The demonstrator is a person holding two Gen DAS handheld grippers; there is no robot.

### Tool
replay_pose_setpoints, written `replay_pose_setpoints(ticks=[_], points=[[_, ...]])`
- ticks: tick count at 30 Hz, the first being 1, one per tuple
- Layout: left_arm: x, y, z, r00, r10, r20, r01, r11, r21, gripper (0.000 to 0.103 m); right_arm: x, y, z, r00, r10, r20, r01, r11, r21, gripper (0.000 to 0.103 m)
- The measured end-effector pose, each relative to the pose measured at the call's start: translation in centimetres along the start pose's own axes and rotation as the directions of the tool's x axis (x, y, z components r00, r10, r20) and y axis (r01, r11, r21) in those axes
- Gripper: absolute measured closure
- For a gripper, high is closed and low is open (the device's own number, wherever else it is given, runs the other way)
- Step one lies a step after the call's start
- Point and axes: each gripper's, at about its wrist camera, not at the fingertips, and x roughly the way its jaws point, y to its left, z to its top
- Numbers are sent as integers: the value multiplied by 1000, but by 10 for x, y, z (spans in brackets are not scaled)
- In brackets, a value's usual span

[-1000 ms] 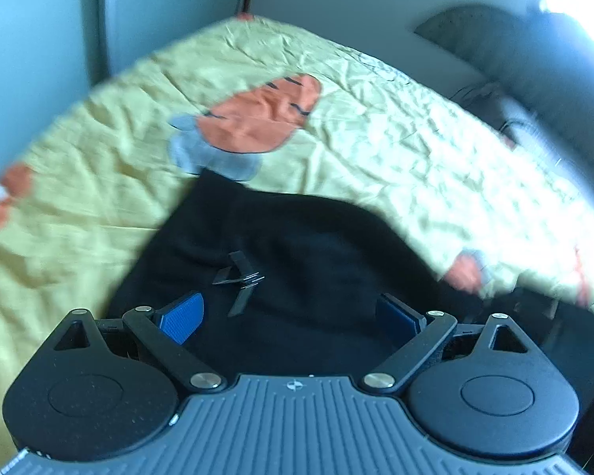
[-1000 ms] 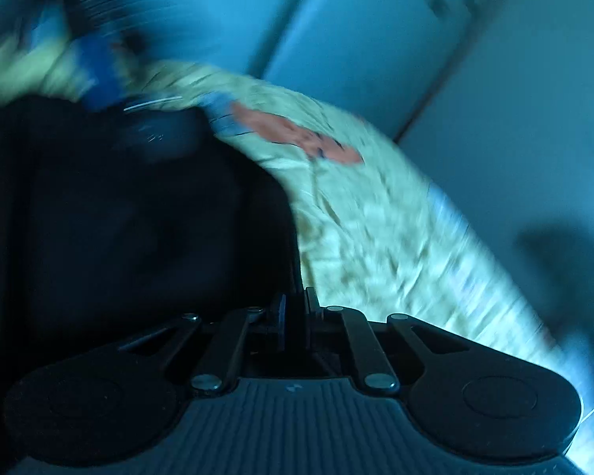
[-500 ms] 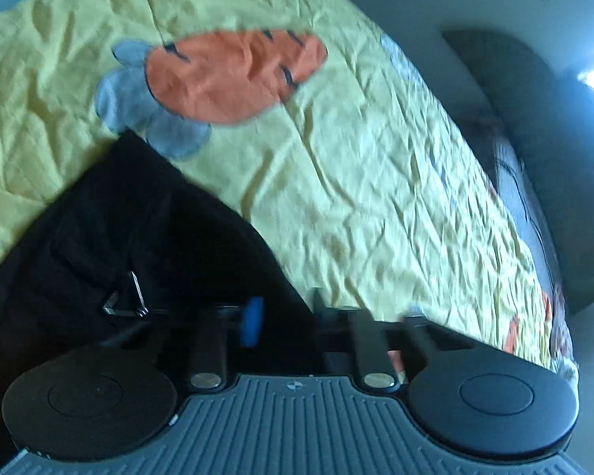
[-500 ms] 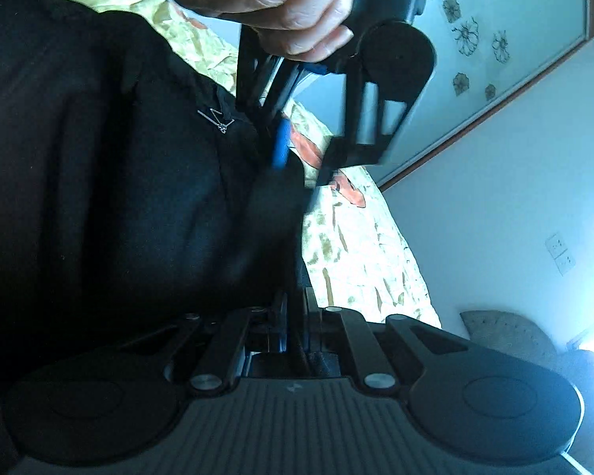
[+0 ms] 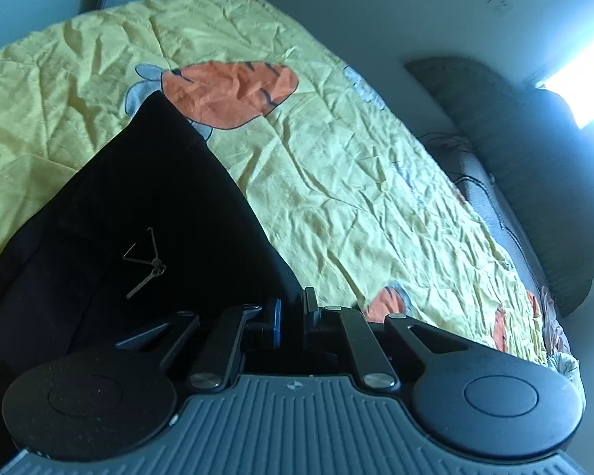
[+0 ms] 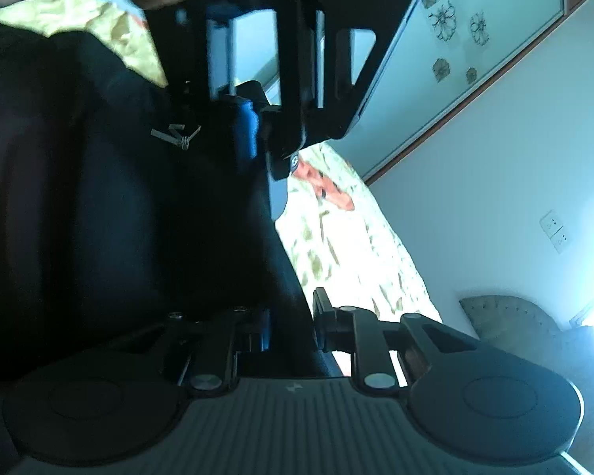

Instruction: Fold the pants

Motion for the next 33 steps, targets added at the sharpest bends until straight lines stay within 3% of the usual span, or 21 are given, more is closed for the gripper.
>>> replay_pose_setpoints(ticks=[3, 5, 10, 12, 14, 15, 17, 18, 19, 20, 21, 22, 24, 26, 27, 29, 33], points=[[-10, 0, -7, 999, -9, 35, 8, 1000, 26, 95, -9, 2, 7, 1000, 1, 30, -1, 1000, -12, 93], [-14, 1, -7, 998, -22, 55, 20, 999, 41, 78, -18, 9, 9, 999, -1, 43, 4, 998, -65, 95], [-10, 8, 2, 997, -31, 66, 31, 1000, 3, 52, -38, 23, 11, 998, 15, 59, -8, 993, -118, 95], [-3, 14, 5, 999, -14, 40, 15, 999, -29, 57, -38, 21, 12, 998, 22, 54, -16, 995, -100, 95], [-1, 21, 5, 1000, -3, 21, 4, 999, -42, 97, -35, 20, 13, 998, 18, 53, -13, 996, -85, 95], [-1, 24, 3, 1000, 4, 14, -4, 999, -40, 98, -32, 18, 13, 999, 15, 43, -11, 997, -79, 95], [-9, 28, -3, 1000, 0, 25, 0, 1000, -30, 98, -30, 13, 10, 999, -8, 34, 11, 997, -72, 89], [-13, 28, -7, 999, -1, 37, 1, 1000, -17, 98, -27, 3, 9, 999, -31, 21, 33, 997, -71, 76], [-16, 28, -9, 999, 0, 46, 1, 1000, -5, 98, -27, 0, 6, 998, -55, 3, 55, 996, -70, 53], [-19, 28, -12, 998, -4, 56, 3, 1000, 2, 98, -26, -5, 2, 996, -84, -15, 82, 995, -62, 41], [-23, 28, -15, 998, -8, 64, 8, 1000, 8, 98, -28, -11, -4, 993, -117, -26, 116, 992, -44, 32], [-27, 28, -18, 998, -11, 69, 10, 1000, 14, 98, -31, -19, -10, 990, -136, -35, 135, 991, -20, 32], [-30, 27, -22, 997, -14, 81, 12, 1000, 26, 98, -30, -40, -24, 985, -141, -101, 146, 989, 38, 34], [-30, 26, -26, 996, -1, 85, -3, 999, 37, 98, -28, -60, -38, 977, -151, -152, 168, 981, 102, 65], [-29, 27, -27, 996, 5, 84, -7, 999, 32, 98, -26, -68, -45, 969, -164, -185, 187, 976, 115, 90], [-33, 29, -31, 996, -1, 86, -1, 1000, 19, 98, -25, -77, -53, 960, -167, -223, 198, 972, 124, 93], [-51, 26, -39, 991, -5, 135, -4, 998, 67, 98, -45, -66, -38, 963, -181, -198, 193, 980, 43, 95]])
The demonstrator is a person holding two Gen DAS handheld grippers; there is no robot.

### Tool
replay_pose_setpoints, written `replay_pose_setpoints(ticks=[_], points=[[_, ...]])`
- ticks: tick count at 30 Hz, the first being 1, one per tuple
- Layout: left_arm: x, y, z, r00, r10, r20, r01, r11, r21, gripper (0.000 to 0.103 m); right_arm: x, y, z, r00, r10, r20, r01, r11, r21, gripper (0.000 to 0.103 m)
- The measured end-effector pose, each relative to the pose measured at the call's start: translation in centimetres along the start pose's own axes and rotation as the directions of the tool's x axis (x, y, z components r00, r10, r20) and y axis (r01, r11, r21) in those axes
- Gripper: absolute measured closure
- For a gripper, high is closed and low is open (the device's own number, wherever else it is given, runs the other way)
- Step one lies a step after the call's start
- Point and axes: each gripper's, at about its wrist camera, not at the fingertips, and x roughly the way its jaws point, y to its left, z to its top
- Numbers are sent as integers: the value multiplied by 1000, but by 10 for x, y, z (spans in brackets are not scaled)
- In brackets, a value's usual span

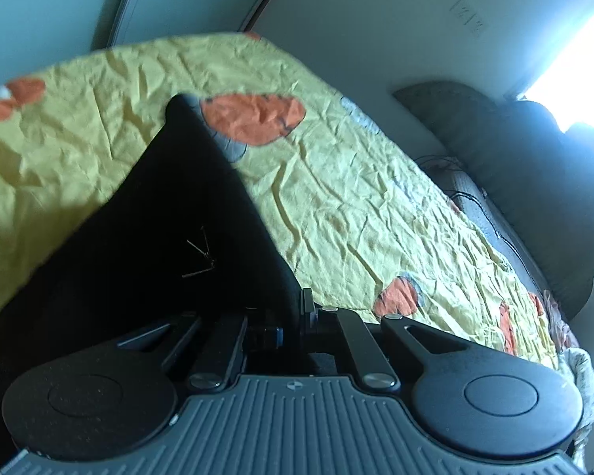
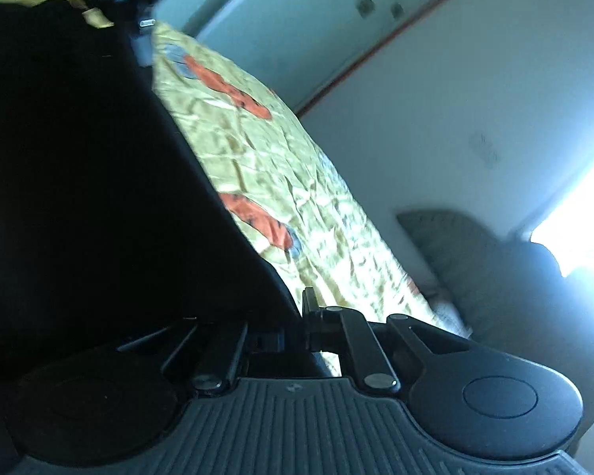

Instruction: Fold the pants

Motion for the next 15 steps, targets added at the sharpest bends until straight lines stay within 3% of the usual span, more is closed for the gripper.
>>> replay_pose_setpoints(ticks=[9, 10, 15], points=[[-55, 8, -15, 997, -66, 42, 64, 997, 48, 98, -36, -1, 14, 999, 30, 41, -32, 998, 47, 95], [-60, 9, -18, 997, -69, 43, 66, 996, 55, 98, -63, 8, 19, 999, 32, 43, -34, 998, 44, 95], [-84, 20, -41, 997, -67, 42, 63, 994, 90, 98, -91, 22, 18, 997, 62, 38, -63, 997, 42, 95]])
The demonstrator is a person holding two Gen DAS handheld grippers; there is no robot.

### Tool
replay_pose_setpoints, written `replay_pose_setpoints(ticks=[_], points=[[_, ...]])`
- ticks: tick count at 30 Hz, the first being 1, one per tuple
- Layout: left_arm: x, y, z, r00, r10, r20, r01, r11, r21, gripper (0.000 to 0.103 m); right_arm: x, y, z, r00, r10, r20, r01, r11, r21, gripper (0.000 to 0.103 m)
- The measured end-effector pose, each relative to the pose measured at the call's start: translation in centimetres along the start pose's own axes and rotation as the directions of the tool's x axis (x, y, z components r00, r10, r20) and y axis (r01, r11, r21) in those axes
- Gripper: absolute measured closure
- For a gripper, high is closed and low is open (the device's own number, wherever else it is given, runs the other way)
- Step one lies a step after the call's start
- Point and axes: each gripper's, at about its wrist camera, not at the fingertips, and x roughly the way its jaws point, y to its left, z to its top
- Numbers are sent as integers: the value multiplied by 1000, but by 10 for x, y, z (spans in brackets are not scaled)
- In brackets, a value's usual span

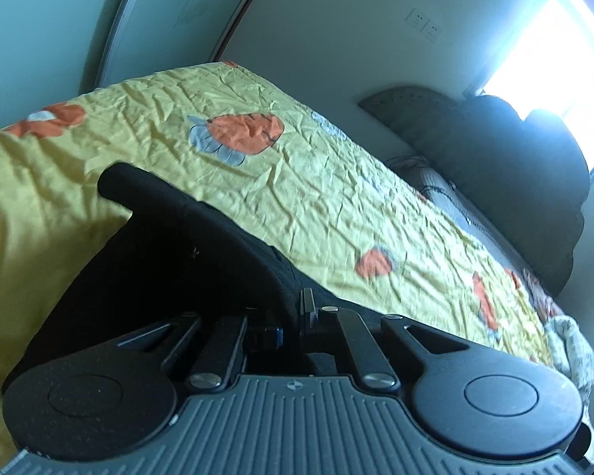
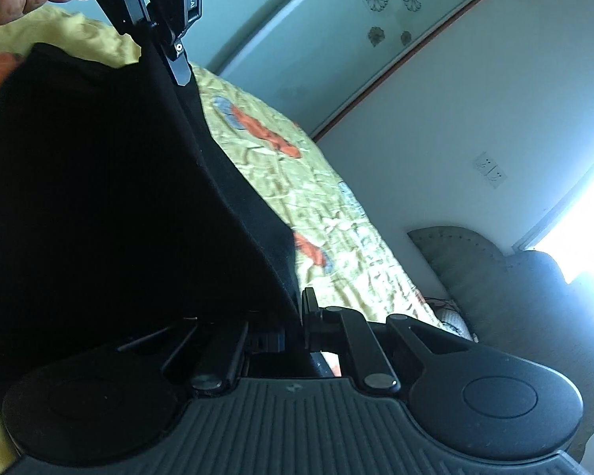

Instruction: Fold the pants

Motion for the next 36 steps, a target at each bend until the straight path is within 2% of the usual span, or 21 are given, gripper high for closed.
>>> replay_pose_setpoints(ticks=[5, 11, 17, 25, 27, 31, 36], points=[[-21, 8, -20, 1000, 11, -13, -11, 999, 43, 98, -14, 7, -5, 999, 37, -15, -37, 999, 16, 95], [-39, 13, -40, 999, 31, -20, -29, 994, 102, 98, -43, 36, -14, 996, 82, -36, -81, 997, 11, 95], [-41, 29, -53, 997, 51, -65, -46, 995, 87, 98, -48, 49, -12, 991, 123, -60, -123, 992, 3, 95], [-32, 32, -66, 991, 97, -90, -85, 988, 131, 96, -46, 61, -16, 987, 135, -91, -134, 991, 13, 96], [-33, 30, -67, 990, 117, -81, -104, 984, 148, 83, -46, 62, -16, 987, 131, -93, -130, 991, 12, 95], [-36, 29, -66, 985, 159, -65, -147, 975, 169, 65, -48, 71, -18, 990, 107, -93, -107, 994, 2, 95], [-55, 39, -59, 977, 209, -46, -201, 970, 137, 63, -51, 78, -21, 994, 77, -83, -77, 997, 10, 95]])
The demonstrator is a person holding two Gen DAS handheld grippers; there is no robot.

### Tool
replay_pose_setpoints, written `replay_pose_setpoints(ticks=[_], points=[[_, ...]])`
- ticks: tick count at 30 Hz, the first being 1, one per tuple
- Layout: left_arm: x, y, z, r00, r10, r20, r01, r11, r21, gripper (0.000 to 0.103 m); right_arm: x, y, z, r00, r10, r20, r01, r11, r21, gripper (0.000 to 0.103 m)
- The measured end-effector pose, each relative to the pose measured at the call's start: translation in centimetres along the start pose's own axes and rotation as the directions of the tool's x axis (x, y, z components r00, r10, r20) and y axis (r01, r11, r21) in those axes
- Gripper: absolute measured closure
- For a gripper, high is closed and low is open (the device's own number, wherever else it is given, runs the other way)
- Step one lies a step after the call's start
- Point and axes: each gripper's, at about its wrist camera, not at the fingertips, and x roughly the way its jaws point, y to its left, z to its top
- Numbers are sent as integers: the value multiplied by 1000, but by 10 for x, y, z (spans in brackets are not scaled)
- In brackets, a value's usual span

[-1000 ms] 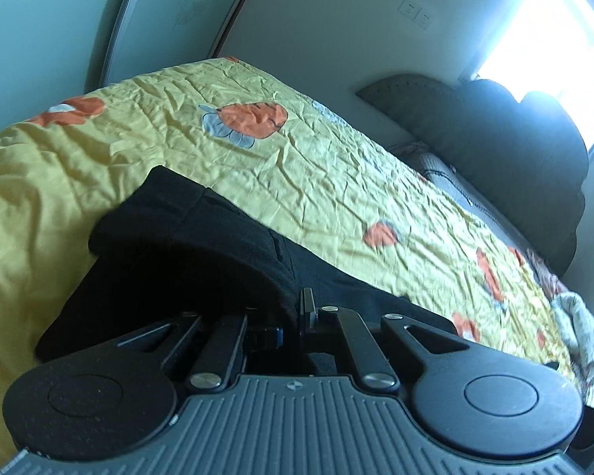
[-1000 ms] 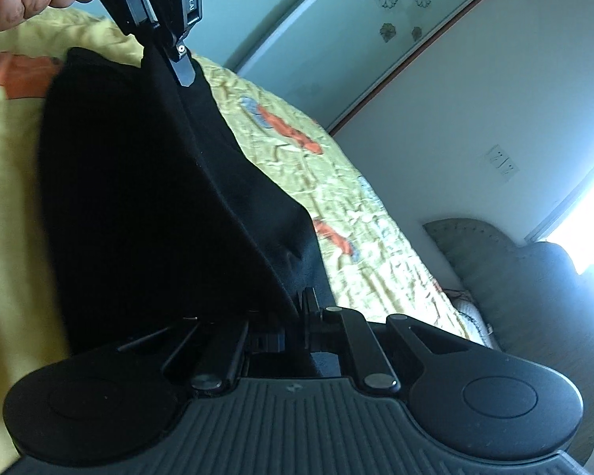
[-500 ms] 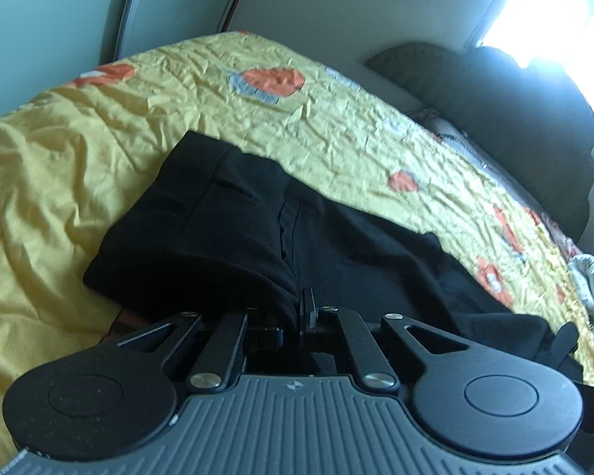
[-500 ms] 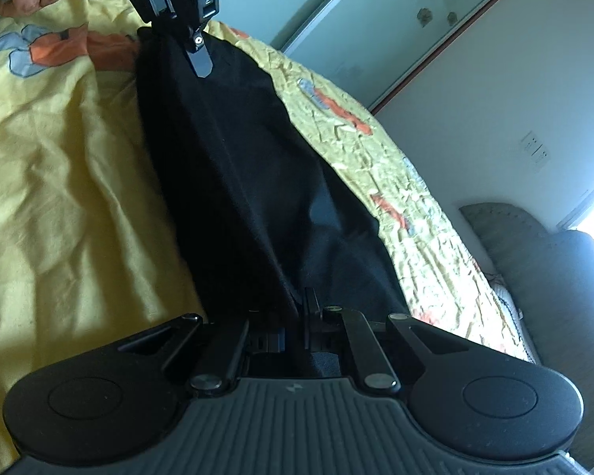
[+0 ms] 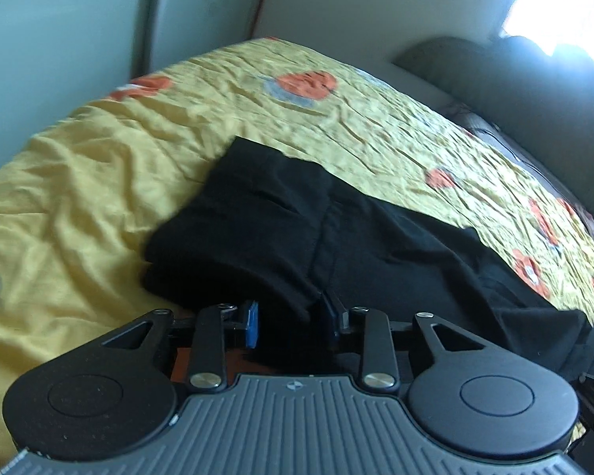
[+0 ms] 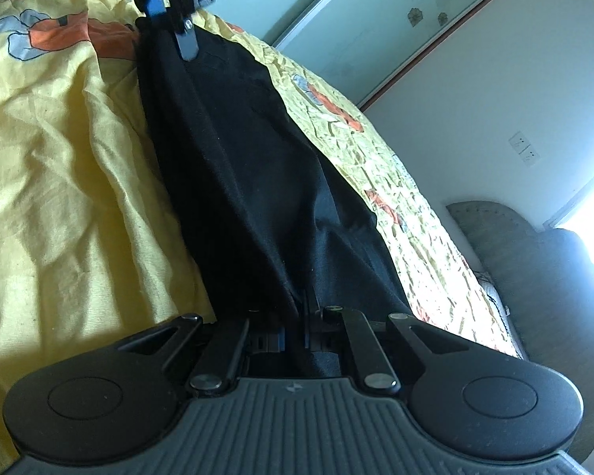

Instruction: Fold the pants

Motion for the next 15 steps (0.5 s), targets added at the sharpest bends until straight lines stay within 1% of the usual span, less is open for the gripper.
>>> replay_pose_setpoints(ticks=[1, 3, 4, 6, 7, 9, 10, 12, 15], points=[[-4, 3, 1, 1000, 21, 6, -21, 1000, -4, 64, -1, -1, -1, 1000, 3, 1, -3, 1000, 16, 95], [-13, 7, 3, 996, 91, 23, -91, 996, -7, 64, -4, -5, -1, 1000, 23, 5, -23, 998, 66, 95], [-17, 8, 3, 992, 120, 36, -120, 993, -6, 64, -5, -6, -1, 999, 38, 6, -38, 995, 88, 95], [-26, 5, 5, 981, 181, 65, -182, 983, 6, 64, -8, -7, -1, 999, 43, 7, -43, 993, 107, 95], [-30, 2, 7, 978, 195, 78, -196, 980, 13, 64, -9, -6, -1, 999, 42, 10, -43, 993, 113, 95], [-39, -9, 10, 977, 189, 103, -193, 981, 28, 64, -10, -7, -3, 999, 42, 15, -44, 989, 139, 95], [-42, -16, 11, 978, 174, 114, -179, 983, 38, 64, -9, -7, -3, 999, 40, 19, -43, 987, 154, 95], [-45, -38, 13, 985, 120, 126, -130, 988, 78, 61, -11, -6, -4, 999, 27, 22, -30, 987, 157, 93], [-41, -73, 10, 992, 39, 120, -56, 988, 147, 59, -24, 0, -6, 1000, 12, 7, -12, 995, 96, 88]])
